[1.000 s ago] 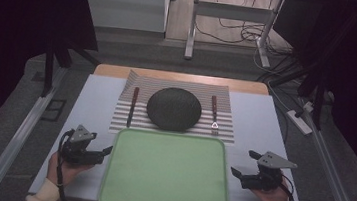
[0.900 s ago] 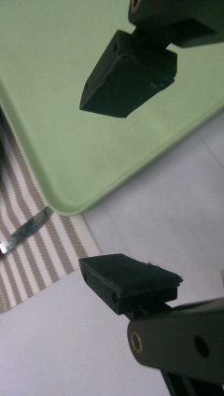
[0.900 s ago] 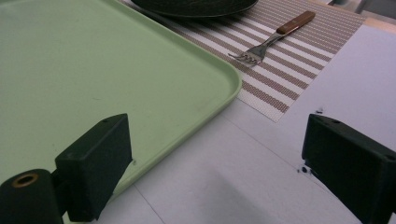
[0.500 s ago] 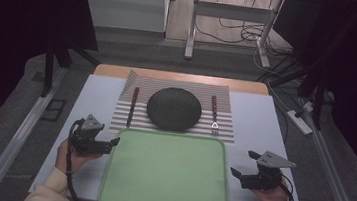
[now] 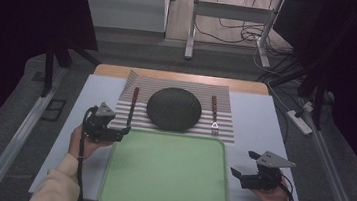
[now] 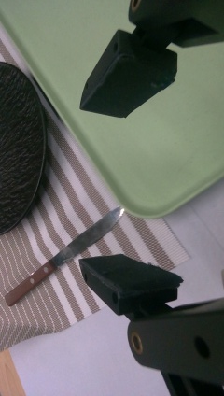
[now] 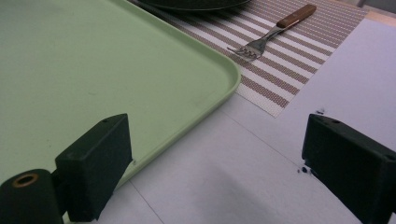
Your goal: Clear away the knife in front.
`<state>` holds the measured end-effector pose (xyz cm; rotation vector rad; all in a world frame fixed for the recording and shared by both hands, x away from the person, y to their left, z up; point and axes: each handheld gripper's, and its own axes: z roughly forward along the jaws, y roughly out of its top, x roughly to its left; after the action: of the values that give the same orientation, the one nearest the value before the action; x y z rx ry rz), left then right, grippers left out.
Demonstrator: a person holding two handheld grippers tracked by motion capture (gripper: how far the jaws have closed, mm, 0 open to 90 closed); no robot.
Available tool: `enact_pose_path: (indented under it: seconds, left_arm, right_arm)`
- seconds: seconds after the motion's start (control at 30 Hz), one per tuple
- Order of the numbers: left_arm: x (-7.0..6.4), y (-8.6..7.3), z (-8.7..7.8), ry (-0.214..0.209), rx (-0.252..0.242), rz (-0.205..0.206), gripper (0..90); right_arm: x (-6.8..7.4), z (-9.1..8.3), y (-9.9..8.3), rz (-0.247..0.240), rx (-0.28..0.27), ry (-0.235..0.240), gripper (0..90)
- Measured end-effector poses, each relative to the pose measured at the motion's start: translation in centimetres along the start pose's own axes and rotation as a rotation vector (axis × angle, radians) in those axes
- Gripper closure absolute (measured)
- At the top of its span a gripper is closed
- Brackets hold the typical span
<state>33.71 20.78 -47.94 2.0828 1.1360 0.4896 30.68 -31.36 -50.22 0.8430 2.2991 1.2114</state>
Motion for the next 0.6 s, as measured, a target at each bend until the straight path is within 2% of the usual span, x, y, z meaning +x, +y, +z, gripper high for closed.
enact_pose_path:
  seconds: [0.37, 0.6]
  left_arm:
    - [1.0, 1.6, 2.5, -0.006, 0.019, 0.000, 22.5]
    - [1.6, 3.5, 5.4, -0.015, 0.046, 0.017, 22.8]
  right_arm:
    - [-0.1, 0.1, -0.1, 0.002, 0.001, 0.005, 8.5]
    - [0.0, 0.0, 0.0, -0.004, 0.005, 0.002, 8.6]
